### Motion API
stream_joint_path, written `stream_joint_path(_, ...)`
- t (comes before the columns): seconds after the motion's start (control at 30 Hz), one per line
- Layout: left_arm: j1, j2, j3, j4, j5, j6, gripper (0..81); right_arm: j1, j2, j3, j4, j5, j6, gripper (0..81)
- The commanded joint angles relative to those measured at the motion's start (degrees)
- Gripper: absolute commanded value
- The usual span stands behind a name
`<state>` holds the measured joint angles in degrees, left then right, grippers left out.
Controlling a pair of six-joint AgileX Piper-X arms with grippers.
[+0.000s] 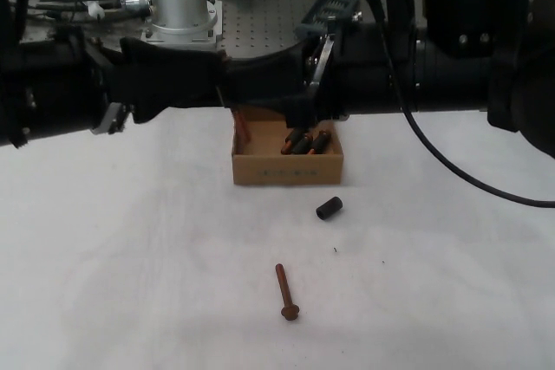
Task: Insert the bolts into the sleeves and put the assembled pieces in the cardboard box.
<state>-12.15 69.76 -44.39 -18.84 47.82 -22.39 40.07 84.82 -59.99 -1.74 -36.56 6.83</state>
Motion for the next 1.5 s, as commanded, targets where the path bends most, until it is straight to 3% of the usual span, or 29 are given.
stream_joint_path(0.0,2.95,-2.16,-0.11,0.73,-0.47,0.08,41.8,-1.44,-0.97,-0.98,1.74,1.31,-0.02,2.8)
stream_joint_path(0.17,10.21,-8.44,-0.11,9.96,-1.22,1.98,35.6,-4.26,0.39,-2.99,5.63,5.27,-0.02,2.8)
stream_joint_path(0.37,19.37,-18.96,-0.11,29.02,-4.92,6.73,34.8,-7.10,8.57,-12.61,12.26,7.73,1.72,2.8)
stream_joint_path(0.53,23.85,-27.09,-0.11,40.07,-13.18,13.62,34.8,-8.43,20.19,-24.83,17.13,7.73,7.74,2.8)
stream_joint_path(0.7,24.14,-31.55,-0.11,42.33,-23.46,17.78,34.8,-8.59,32.27,-37.50,21.34,8.94,12.93,2.8)
stream_joint_path(0.97,24.14,-31.53,-0.11,42.33,-23.65,19.88,34.8,-8.59,46.15,-52.20,29.59,14.09,14.66,2.8)
stream_joint_path(1.23,24.14,-31.53,-0.11,42.33,-23.65,19.88,34.8,-8.59,51.07,-54.80,32.82,20.44,14.11,2.8)
stream_joint_path(1.47,24.14,-31.53,-0.11,42.33,-23.65,19.88,34.8,-8.59,51.25,-54.80,32.79,24.04,7.59,2.8)
